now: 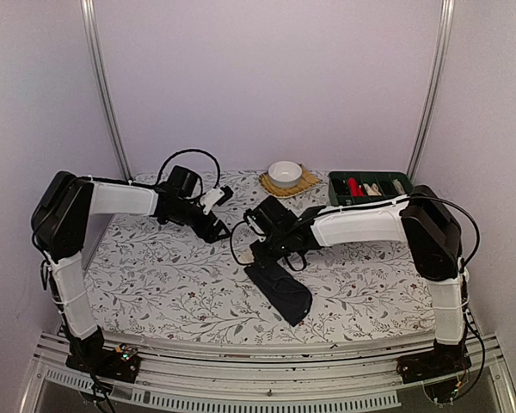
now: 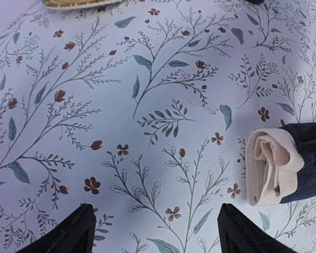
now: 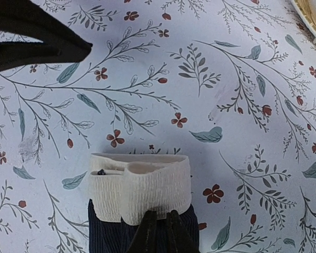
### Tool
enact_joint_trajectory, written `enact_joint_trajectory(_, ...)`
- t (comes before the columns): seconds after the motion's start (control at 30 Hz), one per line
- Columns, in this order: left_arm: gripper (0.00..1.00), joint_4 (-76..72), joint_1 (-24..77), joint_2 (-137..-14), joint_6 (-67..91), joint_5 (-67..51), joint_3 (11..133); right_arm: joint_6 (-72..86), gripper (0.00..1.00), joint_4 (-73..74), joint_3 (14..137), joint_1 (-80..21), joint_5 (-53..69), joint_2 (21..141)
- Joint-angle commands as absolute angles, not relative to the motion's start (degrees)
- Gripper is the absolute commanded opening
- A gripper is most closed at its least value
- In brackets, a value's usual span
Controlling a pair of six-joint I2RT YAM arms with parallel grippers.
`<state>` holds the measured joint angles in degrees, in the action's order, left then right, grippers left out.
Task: Roll the underwear
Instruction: Adjust the underwear at the center of the board.
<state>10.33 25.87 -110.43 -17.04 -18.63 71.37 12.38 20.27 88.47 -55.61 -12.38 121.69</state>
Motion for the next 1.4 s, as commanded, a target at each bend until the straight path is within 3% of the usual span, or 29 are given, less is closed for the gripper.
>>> enact_joint_trajectory(0.0, 0.82, 14.52, 28.08, -112.12, -17.58, -19.59, 71.77, 10.93, 0.08, 18.2, 90.09, -56.47, -8.65, 124.3)
enact_joint_trajectory(0.33, 0.83, 15.38, 28.56, -116.44, -15.51, -20.19, 74.27, 10.76, 0.06, 18.59, 90.43, -57.23, -6.03, 127.82)
enact_joint_trajectory(1.0, 0.82, 19.73, 28.53, -122.7, -9.94, -35.78, 83.05, 11.16, 0.04, 17.36, 88.16, -57.51, -7.46, 126.19)
enact_joint_trajectory(1.1, 0.7, 19.01, 28.36, -122.59, -8.99, -37.7, 81.82, 11.23, 0.04, 16.48, 87.36, -57.55, -7.39, 125.66)
enact_joint_trajectory(1.13, 0.62, 18.15, 27.98, -122.28, -8.56, -38.01, 81.09, 11.25, 0.04, 16.3, 87.17, -57.51, -7.31, 125.49)
enact_joint_trajectory(1.2, 0.34, 16.15, 26.68, -121.37, -7.24, -38.52, 79.52, 11.25, 0.04, 16.1, 86.91, -57.52, -7.24, 125.41)
enact_joint_trajectory(1.23, 0.29, 15.34, 25.93, -120.93, -6.69, -38.69, 79.08, 11.37, 0.04, 16.09, 86.81, -57.52, -7.2, 125.42)
enact_joint_trajectory(1.37, 0.28, 12.64, 22.49, -118.29, -4.5, -42.76, 77.88, 11.34, 0.04, 16.26, 86.92, -57.53, -7.12, 125.58)
